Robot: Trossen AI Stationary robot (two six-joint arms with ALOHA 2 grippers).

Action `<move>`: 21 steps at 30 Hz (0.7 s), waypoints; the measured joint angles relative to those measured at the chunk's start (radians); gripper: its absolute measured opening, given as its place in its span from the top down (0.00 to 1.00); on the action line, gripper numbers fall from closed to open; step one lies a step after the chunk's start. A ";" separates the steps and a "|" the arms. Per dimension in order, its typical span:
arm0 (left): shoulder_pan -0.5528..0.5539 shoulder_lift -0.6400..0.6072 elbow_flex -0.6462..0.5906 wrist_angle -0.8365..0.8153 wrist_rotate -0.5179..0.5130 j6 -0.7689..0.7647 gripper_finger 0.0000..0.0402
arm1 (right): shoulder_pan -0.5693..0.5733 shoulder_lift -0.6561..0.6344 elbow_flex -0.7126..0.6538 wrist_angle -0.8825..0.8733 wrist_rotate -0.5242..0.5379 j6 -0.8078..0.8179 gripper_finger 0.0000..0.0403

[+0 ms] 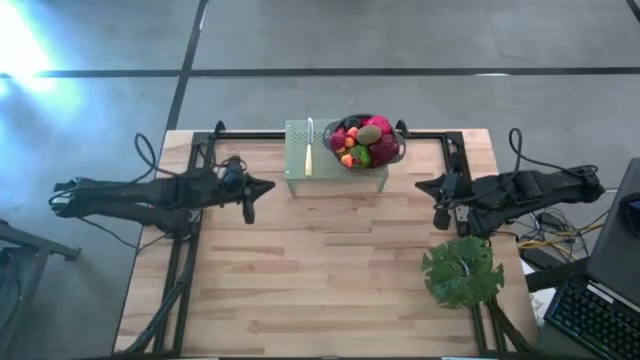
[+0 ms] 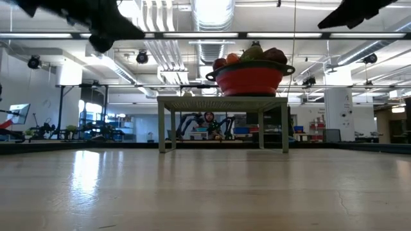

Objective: Pick & Place Fruit
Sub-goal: Return to Home Position

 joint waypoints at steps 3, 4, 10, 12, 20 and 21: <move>-0.002 -0.067 -0.107 0.074 0.000 0.013 0.99 | 0.000 -0.034 -0.064 0.075 -0.019 -0.014 0.98; -0.002 -0.091 -0.142 0.103 0.002 0.016 0.99 | 0.000 -0.047 -0.083 0.091 -0.034 -0.014 0.98; -0.002 -0.235 -0.301 0.214 0.081 0.071 0.99 | 0.000 -0.123 -0.145 0.135 -0.100 -0.013 0.98; -0.003 -0.278 -0.342 0.253 0.125 0.124 0.99 | 0.000 -0.140 -0.154 0.141 -0.101 0.001 0.98; -0.003 -0.414 -0.453 0.323 0.139 0.178 0.99 | 0.000 -0.173 -0.227 0.180 -0.105 0.010 0.98; -0.004 -0.426 -0.460 0.322 0.141 0.176 0.99 | 0.000 -0.173 -0.237 0.187 -0.104 0.009 0.98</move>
